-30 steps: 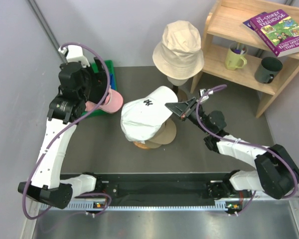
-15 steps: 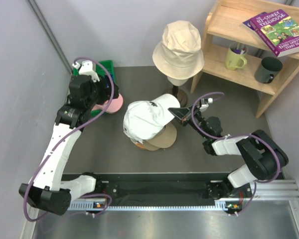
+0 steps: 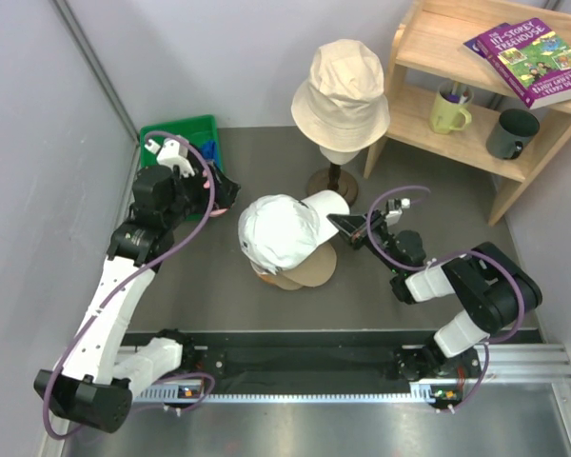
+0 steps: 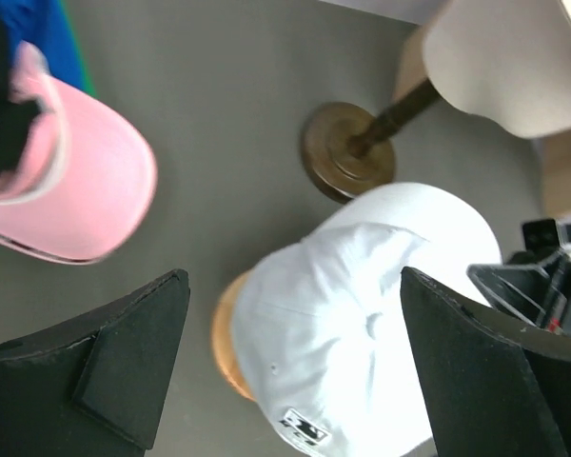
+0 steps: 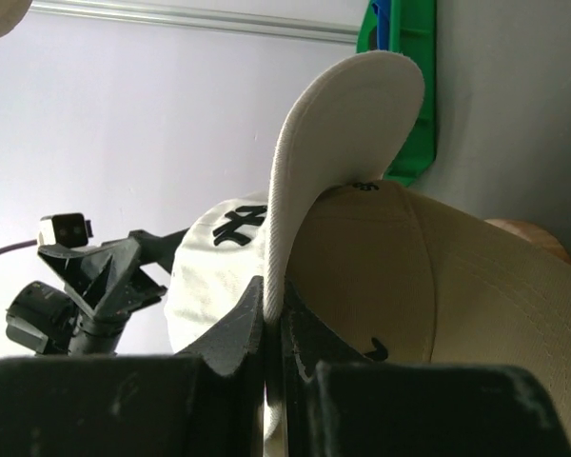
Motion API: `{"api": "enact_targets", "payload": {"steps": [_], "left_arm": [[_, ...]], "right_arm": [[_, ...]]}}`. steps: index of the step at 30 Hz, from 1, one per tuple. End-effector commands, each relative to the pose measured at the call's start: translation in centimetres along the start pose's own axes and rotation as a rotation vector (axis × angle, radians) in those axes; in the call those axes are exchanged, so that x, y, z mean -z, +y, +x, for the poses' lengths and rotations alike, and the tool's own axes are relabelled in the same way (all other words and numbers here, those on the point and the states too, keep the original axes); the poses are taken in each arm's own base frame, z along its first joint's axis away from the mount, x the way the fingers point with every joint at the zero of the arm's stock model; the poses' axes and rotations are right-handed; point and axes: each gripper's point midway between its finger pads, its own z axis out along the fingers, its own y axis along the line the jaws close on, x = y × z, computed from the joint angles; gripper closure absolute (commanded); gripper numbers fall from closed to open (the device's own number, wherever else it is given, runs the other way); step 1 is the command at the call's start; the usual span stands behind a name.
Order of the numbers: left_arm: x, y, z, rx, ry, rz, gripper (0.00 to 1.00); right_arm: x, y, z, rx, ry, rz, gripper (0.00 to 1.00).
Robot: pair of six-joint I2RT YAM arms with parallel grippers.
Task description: Stack the hats
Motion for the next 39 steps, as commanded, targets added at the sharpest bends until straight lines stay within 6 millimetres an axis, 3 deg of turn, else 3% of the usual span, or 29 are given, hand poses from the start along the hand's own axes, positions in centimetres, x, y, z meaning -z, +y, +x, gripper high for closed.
{"api": "enact_targets", "payload": {"steps": [1,9,12,14,15,19,21,22,23,24,26,27,28,32,36,37,39], "left_arm": [[0.4,-2.9,0.5,0.048,-0.018,0.165,0.05],[-0.3,0.9,2.8,0.034,0.037,-0.018,0.03],[-0.4,1.8,2.6,0.029,0.038,-0.071,0.01],[-0.6,1.9,2.1,0.021,0.028,-0.085,0.01],[-0.6,2.0,1.9,0.019,0.023,-0.089,0.01],[-0.9,1.9,0.5,-0.02,-0.002,-0.1,0.01],[-1.2,2.6,0.1,-0.038,-0.002,-0.139,0.01],[-1.2,2.7,-0.7,-0.049,-0.016,-0.156,0.01],[-1.5,3.7,-1.0,-0.067,-0.013,-0.205,0.01],[-1.6,4.5,-0.9,-0.072,0.0,-0.246,0.01],[-2.0,6.2,-1.9,-0.096,0.0,-0.336,0.01],[-2.0,7.3,-1.8,-0.097,0.018,-0.385,0.01],[-2.0,7.9,-2.6,-0.098,0.01,-0.417,0.01],[-4.1,12.8,-2.9,-0.081,0.06,-0.585,0.01],[-6.1,17.6,-4.1,-0.092,0.041,-0.712,0.01],[-7.4,18.9,-3.8,-0.102,0.055,-0.734,0.01],[-8.3,21.2,-3.6,-0.099,0.072,-0.785,0.01]], "right_arm": [[0.6,-0.6,-0.3,0.096,-0.004,-0.014,1.0],[0.6,-2.6,-0.2,0.15,0.022,0.044,1.0],[0.5,-2.2,-0.2,0.171,0.028,0.046,0.76],[0.5,-1.4,-0.4,0.198,0.023,0.044,0.47],[0.5,-1.2,-0.7,0.206,0.018,0.046,0.37],[1.2,0.3,-1.8,0.229,-0.019,0.035,0.2],[1.9,-0.6,-2.7,0.234,-0.041,0.092,0.13],[2.3,0.4,-3.4,0.281,-0.068,0.079,0.12],[2.6,0.1,-3.8,0.304,-0.077,0.108,0.11],[3.2,-1.4,-4.7,0.312,-0.089,0.202,0.1],[4.2,-0.9,-6.5,0.415,-0.15,0.261,0.09],[5.2,-2.2,-7.3,0.426,-0.162,0.369,0.08],[5.8,-1.0,-8.8,0.495,-0.232,0.384,0.07],[7.7,1.3,-11.7,0.618,-0.348,0.436,0.05],[7.4,3.5,-13.2,0.678,-0.389,0.426,0.05],[7.1,3.5,-13.3,0.691,-0.378,0.432,0.05],[6.3,4.9,-13.9,0.708,-0.381,0.414,0.05]]}}
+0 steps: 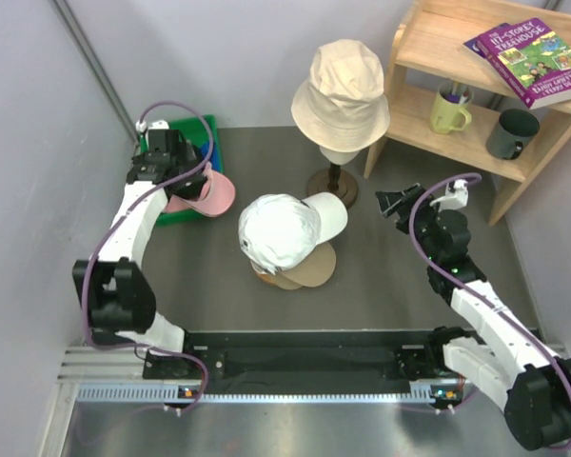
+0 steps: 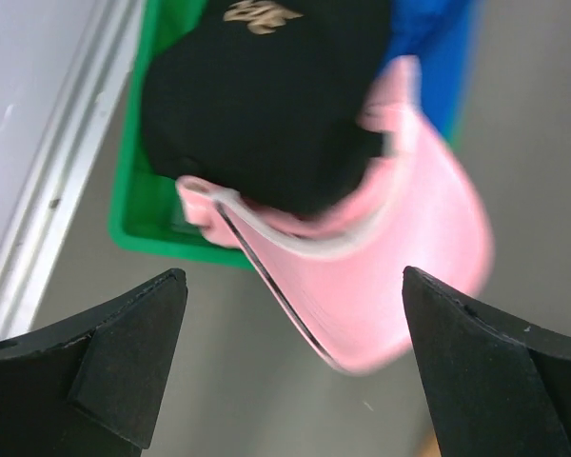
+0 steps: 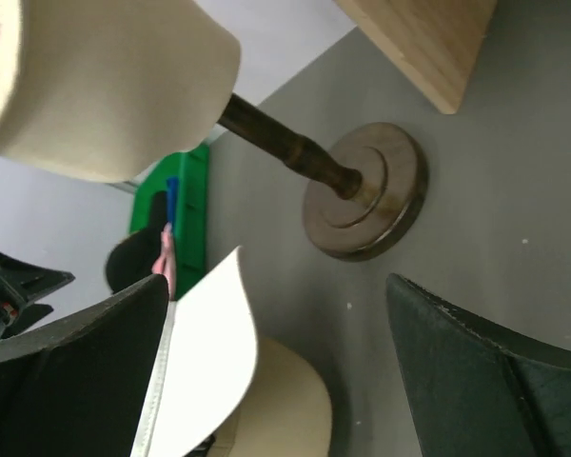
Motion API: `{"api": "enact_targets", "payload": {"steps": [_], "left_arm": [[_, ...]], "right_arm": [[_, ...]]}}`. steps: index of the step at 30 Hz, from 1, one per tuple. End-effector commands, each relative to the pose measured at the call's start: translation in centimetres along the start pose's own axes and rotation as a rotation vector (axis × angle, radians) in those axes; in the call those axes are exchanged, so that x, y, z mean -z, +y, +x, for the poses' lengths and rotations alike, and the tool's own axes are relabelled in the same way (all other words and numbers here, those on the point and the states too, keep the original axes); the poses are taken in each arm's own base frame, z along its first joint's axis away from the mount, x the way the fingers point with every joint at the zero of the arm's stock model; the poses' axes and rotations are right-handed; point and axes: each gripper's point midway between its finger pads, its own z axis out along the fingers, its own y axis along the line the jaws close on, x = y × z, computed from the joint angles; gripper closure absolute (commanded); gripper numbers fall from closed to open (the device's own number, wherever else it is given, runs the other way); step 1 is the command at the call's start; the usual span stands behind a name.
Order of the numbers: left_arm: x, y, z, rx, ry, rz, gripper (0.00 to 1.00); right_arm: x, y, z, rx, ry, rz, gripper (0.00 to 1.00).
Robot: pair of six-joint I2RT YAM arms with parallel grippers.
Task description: Stack the hats
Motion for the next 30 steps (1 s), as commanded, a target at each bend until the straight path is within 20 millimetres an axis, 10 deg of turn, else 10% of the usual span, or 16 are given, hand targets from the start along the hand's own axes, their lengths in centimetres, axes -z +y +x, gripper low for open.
{"api": "enact_targets", "payload": {"steps": [1,13,16,24,30], "left_arm": [[-4.8,2.3,-1.9,-0.021,-0.032,-0.137,0.01],[-15.3,3.5,-3.4,0.059,-0.037,-0.166,0.1],[-16.6,3.1,-3.1,0.066,-0.021,-0.15,0.29],[-15.6,2.9,-4.8,0.093,-0.07,-0.141,0.96],[-13.0,2.4,-8.7,0.067,-0.179,-0.094,1.0]], "right_arm": [[-1.5,0.6,-2.1,0.102,-0.009,0.03,0.05],[-7.0,2.2,-3.6,0.098,0.06,-0.027,0.05],[-8.4,2.5,-3.8,0.092,0.078,-0.048,0.05],[-9.7,3.7,-4.1,0.116,0.096,-0.102,0.07],[-9.2,5.7,-6.0,0.176,0.053,-0.143,0.07]]}}
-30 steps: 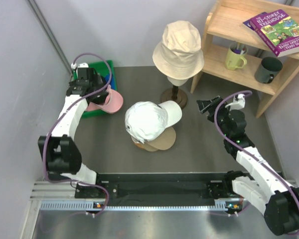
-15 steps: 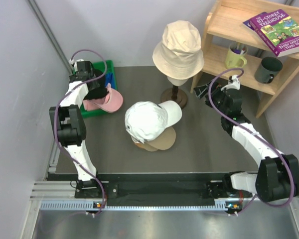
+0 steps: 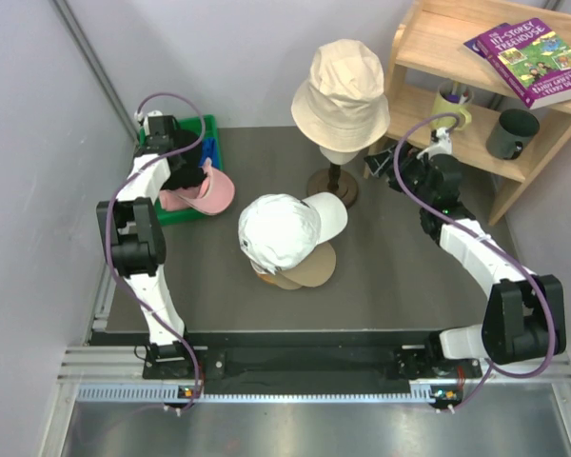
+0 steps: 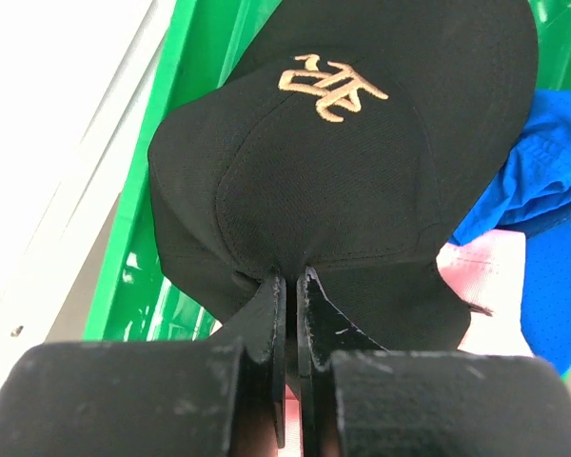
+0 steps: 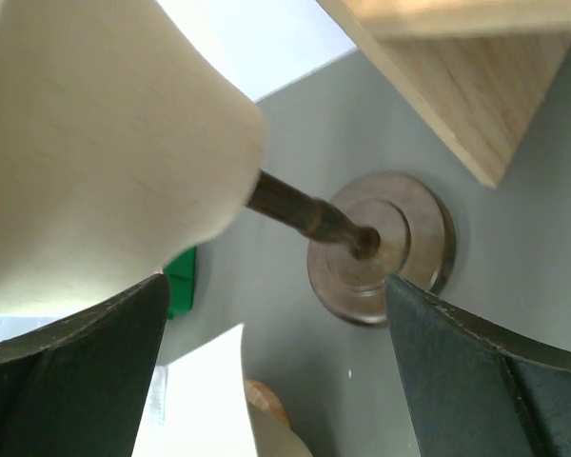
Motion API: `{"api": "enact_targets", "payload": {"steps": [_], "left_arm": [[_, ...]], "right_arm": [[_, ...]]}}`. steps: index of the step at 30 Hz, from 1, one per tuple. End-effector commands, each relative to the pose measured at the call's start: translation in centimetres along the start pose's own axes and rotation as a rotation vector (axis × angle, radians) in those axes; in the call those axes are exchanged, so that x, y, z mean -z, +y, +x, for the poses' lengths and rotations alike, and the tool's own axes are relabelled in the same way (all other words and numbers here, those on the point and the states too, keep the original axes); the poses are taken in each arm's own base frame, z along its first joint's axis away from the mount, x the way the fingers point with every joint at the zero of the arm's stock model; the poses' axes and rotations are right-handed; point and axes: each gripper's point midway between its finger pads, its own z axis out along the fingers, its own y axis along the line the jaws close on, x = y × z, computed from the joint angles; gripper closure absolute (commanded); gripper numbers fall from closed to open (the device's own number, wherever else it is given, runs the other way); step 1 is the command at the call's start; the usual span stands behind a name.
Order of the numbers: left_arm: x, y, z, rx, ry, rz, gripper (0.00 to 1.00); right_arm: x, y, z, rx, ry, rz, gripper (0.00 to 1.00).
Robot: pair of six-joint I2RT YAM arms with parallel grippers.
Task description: Stack the hats
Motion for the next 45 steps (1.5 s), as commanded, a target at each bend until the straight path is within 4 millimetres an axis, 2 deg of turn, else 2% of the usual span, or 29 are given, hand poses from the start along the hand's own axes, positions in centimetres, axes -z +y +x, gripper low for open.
{"api": "enact_targets", "payload": {"steps": [1,3,4,5,7,9,10,14,15,17,19,23,25,28,30,31,35,40,45], "left_arm": [[4.7,-0.3,-7.9,0.041,-0.213,0.066,1.0],[6.0,-0.8,-9.1,0.042,-0.247,0.108,1.0],[7.7,-0.8,-10.4,0.041,-0.282,0.131,1.0],[8.5,-1.2,-10.9,0.037,-0.297,0.162,1.0],[11.3,-1.3,-12.7,0.03,-0.358,0.211,1.0],[13.1,-2.2,-13.0,0.005,-0.377,0.295,1.0],[15.3,-2.3,-14.0,-0.011,-0.422,0.332,1.0],[21.1,-3.9,-14.3,-0.078,-0.483,0.526,1.0],[23.7,-4.6,-13.9,-0.111,-0.499,0.613,1.0],[25.9,-5.0,-13.0,-0.144,-0.492,0.687,1.0],[29.1,-5.7,-11.9,-0.179,-0.482,0.79,1.0],[33.5,-6.5,-9.1,-0.239,-0.441,0.896,1.0],[35.7,-6.6,-7.8,-0.266,-0.429,0.934,1.0],[39.0,-8.2,-4.9,-0.322,-0.381,1.03,1.0],[40.2,-8.4,-3.3,-0.356,-0.347,1.037,1.0],[41.2,-9.2,-2.3,-0.38,-0.334,1.069,1.0],[42.8,-9.5,0.2,-0.41,-0.28,1.11,1.0],[44.6,-8.7,0.9,-0.415,-0.282,1.134,1.0],[45.5,-8.4,1.9,-0.423,-0.253,1.174,1.0]], "right_arm": [[0.9,4.1,-4.7,0.093,-0.112,-0.107,0.07],[1.3,5.1,-5.6,0.112,-0.13,-0.122,0.08],[1.9,5.9,-6.3,0.128,-0.148,-0.138,0.08],[2.2,7.1,-7.0,0.145,-0.163,-0.156,0.08],[2.8,8.3,-7.7,0.185,-0.179,-0.165,0.08],[3.5,10.4,-8.5,0.211,-0.193,-0.206,0.08],[4.0,11.0,-8.7,0.214,-0.196,-0.22,0.08],[5.4,14.5,-8.5,0.214,-0.181,-0.318,0.08],[5.9,15.3,-8.2,0.214,-0.17,-0.348,0.08],[6.5,17.0,-7.5,0.214,-0.149,-0.393,0.08],[7.1,18.4,-6.8,0.213,-0.117,-0.439,0.08],[8.7,21.1,-5.3,0.214,-0.082,-0.52,0.08],[9.3,21.9,-5.0,0.212,-0.076,-0.545,0.08],[10.2,22.7,-4.7,0.192,-0.06,-0.575,0.08],[10.9,23.4,-4.6,0.179,-0.055,-0.603,0.08],[11.2,23.7,-4.6,0.176,-0.056,-0.612,0.08],[12.5,24.6,-4.6,0.157,-0.057,-0.638,0.08],[13.1,24.4,-4.3,0.147,-0.061,-0.629,0.08],[12.8,24.1,-2.4,0.15,0.002,-0.626,0.08]]}}
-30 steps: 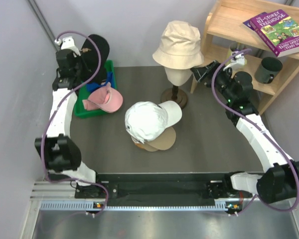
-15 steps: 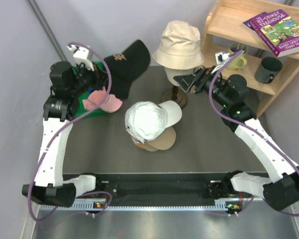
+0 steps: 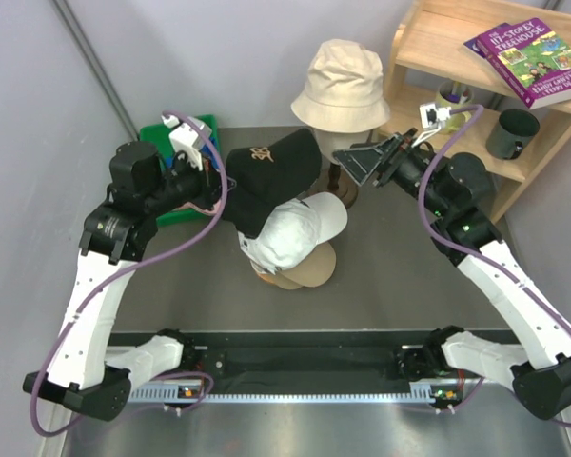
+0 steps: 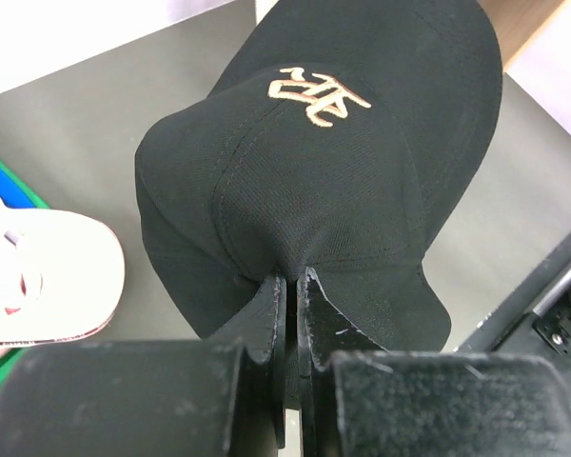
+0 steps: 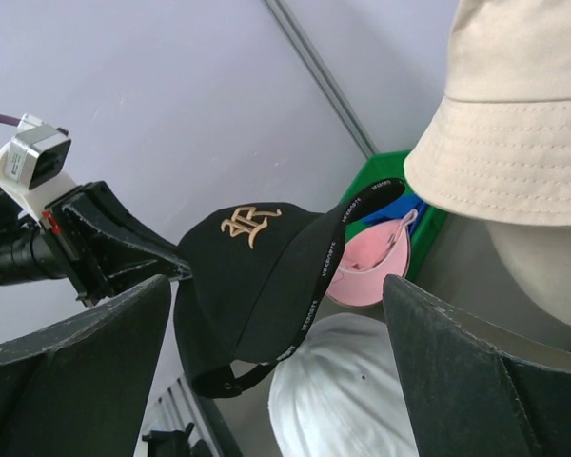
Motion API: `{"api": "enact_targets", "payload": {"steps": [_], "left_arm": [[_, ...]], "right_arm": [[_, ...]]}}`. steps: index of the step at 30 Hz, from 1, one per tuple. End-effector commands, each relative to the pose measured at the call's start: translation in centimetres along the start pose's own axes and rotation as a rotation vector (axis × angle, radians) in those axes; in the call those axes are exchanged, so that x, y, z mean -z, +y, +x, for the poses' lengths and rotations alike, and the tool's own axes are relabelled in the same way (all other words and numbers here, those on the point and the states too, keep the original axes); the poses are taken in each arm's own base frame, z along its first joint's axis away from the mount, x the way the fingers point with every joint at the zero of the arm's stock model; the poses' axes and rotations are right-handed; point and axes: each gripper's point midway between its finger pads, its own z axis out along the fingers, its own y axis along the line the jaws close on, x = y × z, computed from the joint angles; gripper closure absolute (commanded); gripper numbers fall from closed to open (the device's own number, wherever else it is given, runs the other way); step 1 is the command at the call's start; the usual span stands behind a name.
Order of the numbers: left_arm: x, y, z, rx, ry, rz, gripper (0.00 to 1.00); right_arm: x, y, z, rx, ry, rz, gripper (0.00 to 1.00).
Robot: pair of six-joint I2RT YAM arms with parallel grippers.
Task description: Stack the hats
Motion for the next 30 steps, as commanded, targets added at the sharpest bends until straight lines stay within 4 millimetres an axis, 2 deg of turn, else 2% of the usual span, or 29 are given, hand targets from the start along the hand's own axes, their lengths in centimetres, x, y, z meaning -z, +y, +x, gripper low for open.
{"api": "enact_targets", "payload": {"steps": [1,8,14,22,25,26,28,29,30], "left_arm": [[1.1,-1.7,-0.7,-0.024,-0.034,0.061,1.0],[2.0,-2.6,-0.5,-0.033,-0.014,0.089,1.0],[2.4,-3.1,0.3,-0.038,0.01,0.117,1.0],[3.1,-4.8,-0.4,-0.037,-0.016,0.19,1.0],[2.8,-4.9,0.0,-0.028,-0.005,0.192,1.0],[2.7,-4.7,0.3,-0.017,0.002,0.183,1.0],[2.4,-4.2,0.4,-0.003,0.005,0.158,1.0],[2.1,-3.3,0.5,0.009,0.011,0.109,0.95],[2.2,-3.0,0.3,0.016,0.005,0.083,0.58]], "right_arm": [[0.0,1.2,0.7,-0.006,0.022,-0.032,0.08],[-0.7,1.3,3.4,-0.046,0.083,-0.04,0.08],[-1.6,1.1,4.9,-0.069,0.123,-0.036,0.1],[-3.0,0.7,6.7,-0.106,0.17,-0.033,0.16],[-3.3,1.4,6.8,-0.111,0.171,-0.066,0.4],[-3.3,1.9,6.8,-0.123,0.174,-0.078,0.62],[-3.3,2.2,6.9,-0.137,0.18,-0.086,0.88],[-3.2,2.2,7.0,-0.151,0.182,-0.084,1.0],[-2.9,2.5,6.5,-0.154,0.167,-0.088,1.0]]}}
